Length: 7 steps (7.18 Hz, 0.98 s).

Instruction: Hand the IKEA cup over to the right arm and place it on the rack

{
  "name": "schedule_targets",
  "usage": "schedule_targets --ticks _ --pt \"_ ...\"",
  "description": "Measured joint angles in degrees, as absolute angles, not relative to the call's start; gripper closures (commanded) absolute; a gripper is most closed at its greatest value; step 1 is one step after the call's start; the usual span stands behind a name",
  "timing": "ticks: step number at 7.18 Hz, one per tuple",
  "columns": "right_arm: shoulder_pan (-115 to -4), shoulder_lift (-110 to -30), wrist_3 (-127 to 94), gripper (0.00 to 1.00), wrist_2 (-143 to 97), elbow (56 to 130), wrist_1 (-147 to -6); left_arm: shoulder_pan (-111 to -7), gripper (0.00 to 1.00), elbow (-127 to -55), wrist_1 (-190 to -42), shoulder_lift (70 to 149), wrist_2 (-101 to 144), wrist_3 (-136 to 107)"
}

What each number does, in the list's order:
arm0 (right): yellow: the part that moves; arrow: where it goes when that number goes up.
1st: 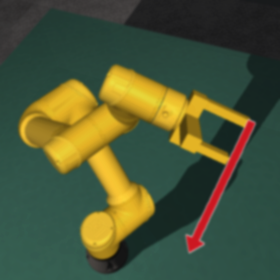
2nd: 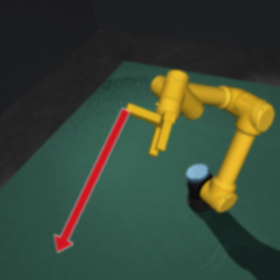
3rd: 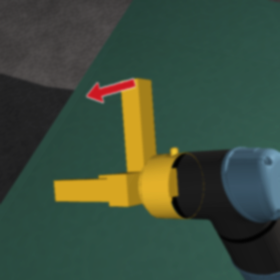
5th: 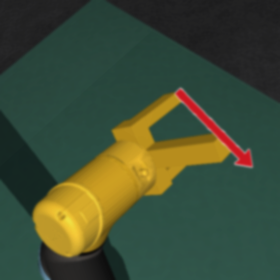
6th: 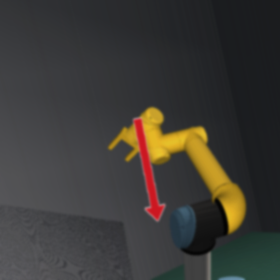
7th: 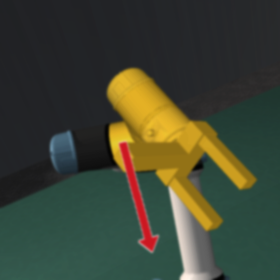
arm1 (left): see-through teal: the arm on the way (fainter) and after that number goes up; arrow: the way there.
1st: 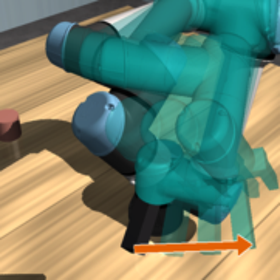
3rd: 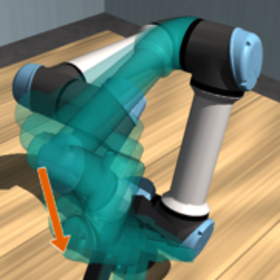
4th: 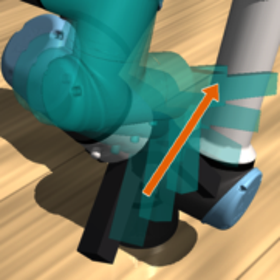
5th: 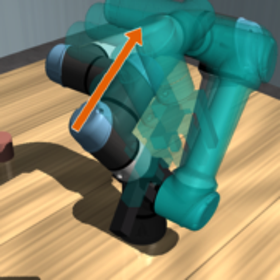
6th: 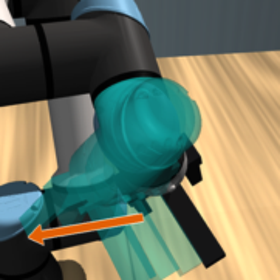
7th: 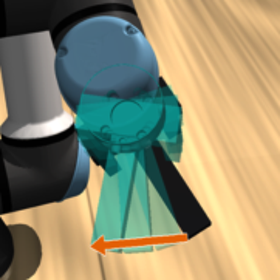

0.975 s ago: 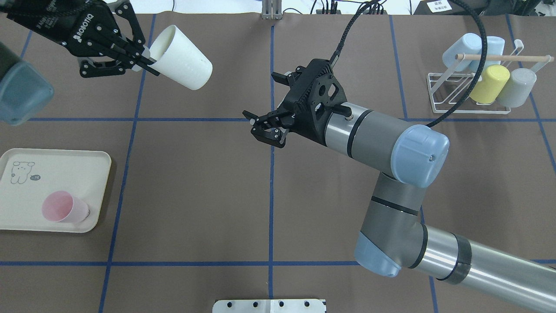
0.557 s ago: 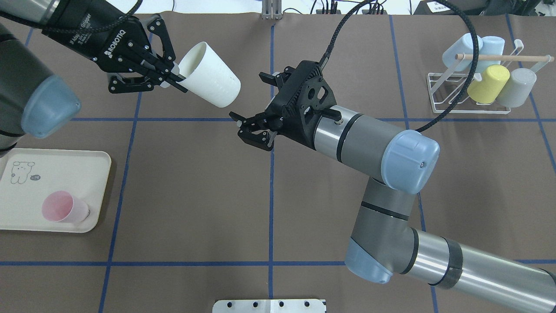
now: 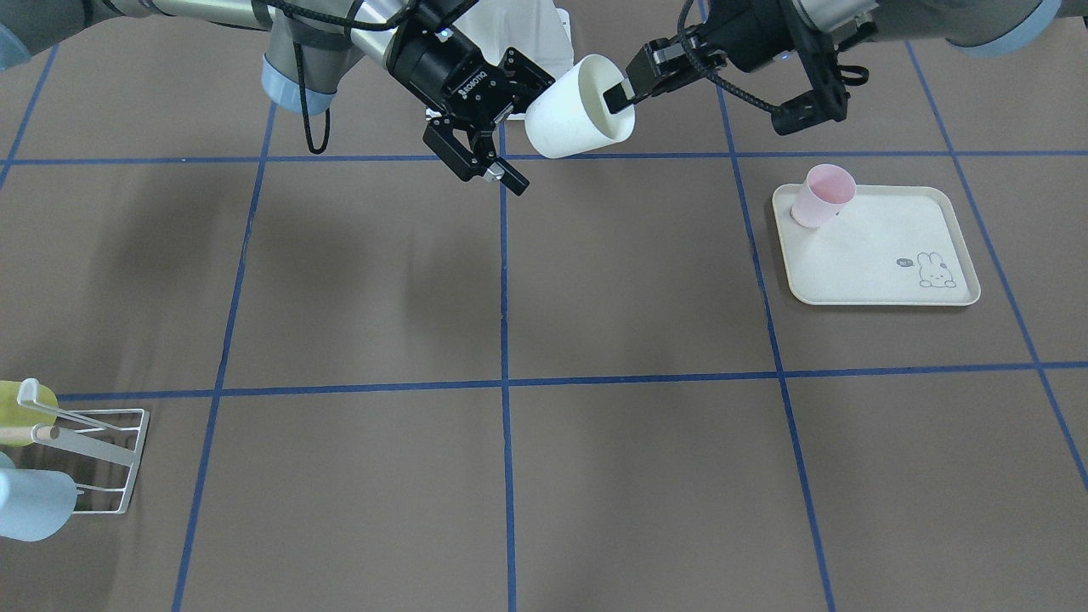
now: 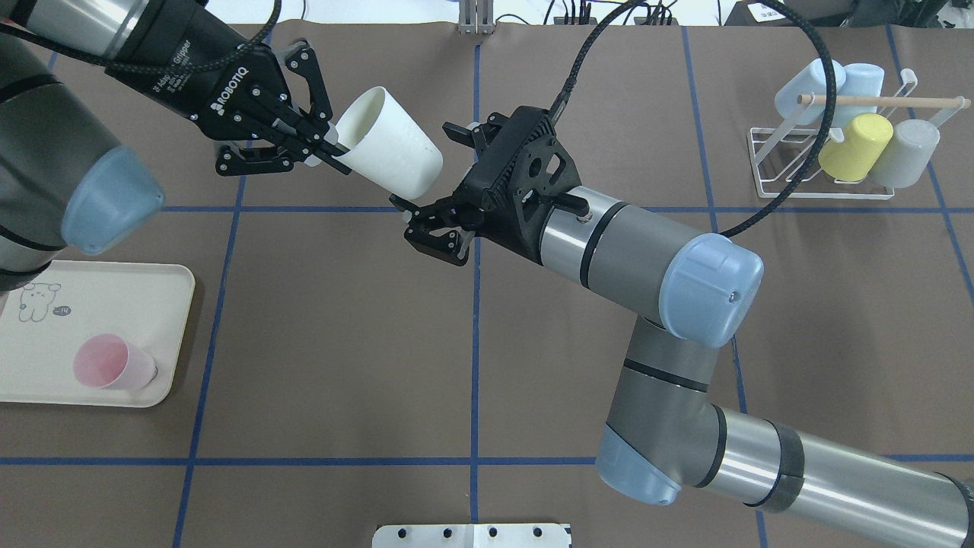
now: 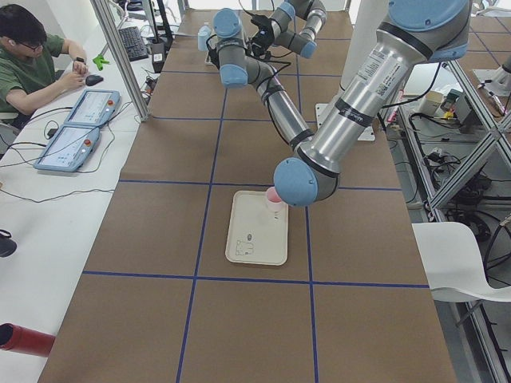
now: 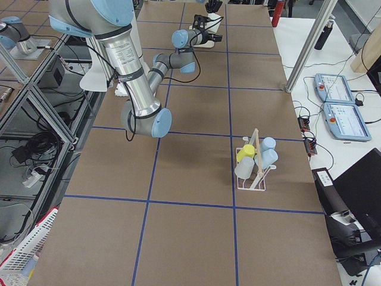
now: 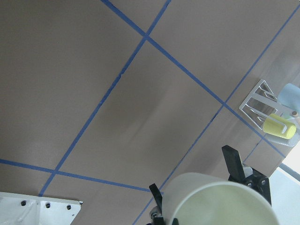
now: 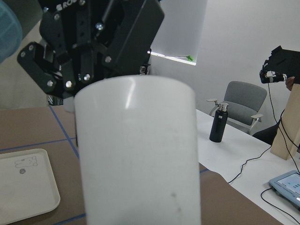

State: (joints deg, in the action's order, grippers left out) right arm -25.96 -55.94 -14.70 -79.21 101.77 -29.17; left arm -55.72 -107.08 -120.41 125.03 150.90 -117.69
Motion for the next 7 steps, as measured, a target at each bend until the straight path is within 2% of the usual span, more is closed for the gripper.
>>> schedule_targets --ticks 7 --pt "-25.7 -56.0 -9.7 0.05 -79.2 102.4 -29.2 -54.2 1.0 -106.9 -120.4 125.5 148.6 -117.7"
